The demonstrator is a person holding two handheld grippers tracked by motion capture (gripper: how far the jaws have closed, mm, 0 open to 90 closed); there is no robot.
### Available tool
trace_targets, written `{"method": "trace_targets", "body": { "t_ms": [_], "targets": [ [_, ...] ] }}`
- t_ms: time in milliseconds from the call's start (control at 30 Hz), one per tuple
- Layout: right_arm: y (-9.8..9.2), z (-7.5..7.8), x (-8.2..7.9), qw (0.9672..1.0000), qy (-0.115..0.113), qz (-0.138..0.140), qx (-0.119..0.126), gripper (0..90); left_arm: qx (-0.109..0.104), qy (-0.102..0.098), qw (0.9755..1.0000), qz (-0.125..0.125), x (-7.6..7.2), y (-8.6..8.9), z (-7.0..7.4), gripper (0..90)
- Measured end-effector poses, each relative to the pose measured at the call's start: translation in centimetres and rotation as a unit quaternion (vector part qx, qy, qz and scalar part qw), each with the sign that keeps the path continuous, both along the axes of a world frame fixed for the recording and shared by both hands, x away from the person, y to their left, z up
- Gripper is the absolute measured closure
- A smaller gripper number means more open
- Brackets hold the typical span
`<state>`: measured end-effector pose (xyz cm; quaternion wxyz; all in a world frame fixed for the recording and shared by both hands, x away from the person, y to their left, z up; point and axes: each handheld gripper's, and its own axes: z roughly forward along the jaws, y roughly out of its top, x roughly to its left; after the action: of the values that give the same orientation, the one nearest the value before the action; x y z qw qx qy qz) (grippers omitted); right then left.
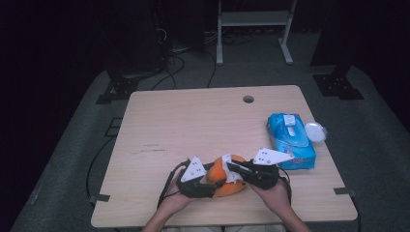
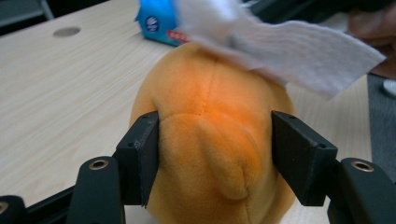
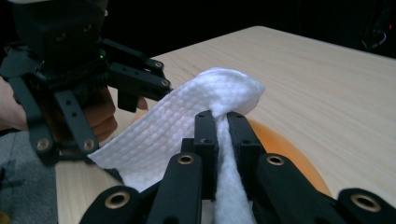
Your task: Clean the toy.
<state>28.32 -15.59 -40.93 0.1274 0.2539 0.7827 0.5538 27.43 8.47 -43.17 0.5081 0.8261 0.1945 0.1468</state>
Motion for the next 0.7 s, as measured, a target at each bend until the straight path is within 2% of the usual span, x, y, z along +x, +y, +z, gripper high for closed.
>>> {"method": "trace_targets", "body": {
  "t_ms": [33, 100, 133, 200, 267, 367, 467, 533, 567, 633, 700],
  "targets": [
    [0.0, 0.1, 0.0, 1.0, -0.004, -0.002, -0.005, 83.0, -0.004, -0.002, 1.0, -0.004, -0.1, 0.0, 0.0, 35.9],
    [-0.6, 0.1, 0.4, 0.9999, 0.004, -0.013, -0.005, 83.1, -0.017, 0.004, 0.9998, -0.012, 0.0, 0.3, 0.0, 32.3],
    [-1.0, -0.1, 0.6, 0.9998, 0.005, -0.018, -0.009, 83.1, -0.028, 0.012, 0.9995, -0.007, 0.1, 0.5, 0.0, 29.1],
    [-1.7, -0.5, 1.0, 0.9994, 0.014, -0.033, -0.005, 83.2, -0.027, 0.032, 0.9991, 0.005, 0.6, 0.7, -0.2, 23.0],
    [-2.1, -0.5, 1.2, 0.9991, 0.019, -0.037, 0.001, 83.2, -0.029, 0.036, 0.9989, 0.001, 0.6, 0.5, -0.5, 28.4],
    [-1.4, -0.1, 0.6, 0.9995, 0.01, -0.029, 0.001, 83.1, -0.016, 0.022, 0.9996, -0.001, 0.4, 0.1, -0.5, 37.0],
    [0.1, 0.6, -0.4, 0.9998, 0.003, 0.016, 0.013, 83.1, -0.008, 0.005, 0.9999, -0.01, 0.1, -0.2, -0.4, 40.8],
    [1.5, 1.0, -1.2, 0.9992, -0.014, 0.038, -0.005, 83.1, 0.012, -0.01, 0.9998, -0.014, -0.2, -0.5, -0.3, 41.6],
    [2.0, 1.1, -1.4, 0.9988, -0.021, 0.043, -0.013, 83.1, 0.014, -0.013, 0.9997, -0.013, -0.3, -0.4, -0.3, 42.0],
    [2.0, 1.2, -1.3, 0.9986, -0.025, 0.04, -0.025, 83.1, 0.015, -0.015, 0.9997, -0.014, -0.3, -0.2, -0.4, 42.5],
    [1.0, 1.2, -0.7, 0.9989, -0.026, 0.015, -0.037, 83.1, 0.015, -0.014, 0.9997, -0.013, -0.3, -0.1, -0.4, 42.5]
  ]
}}
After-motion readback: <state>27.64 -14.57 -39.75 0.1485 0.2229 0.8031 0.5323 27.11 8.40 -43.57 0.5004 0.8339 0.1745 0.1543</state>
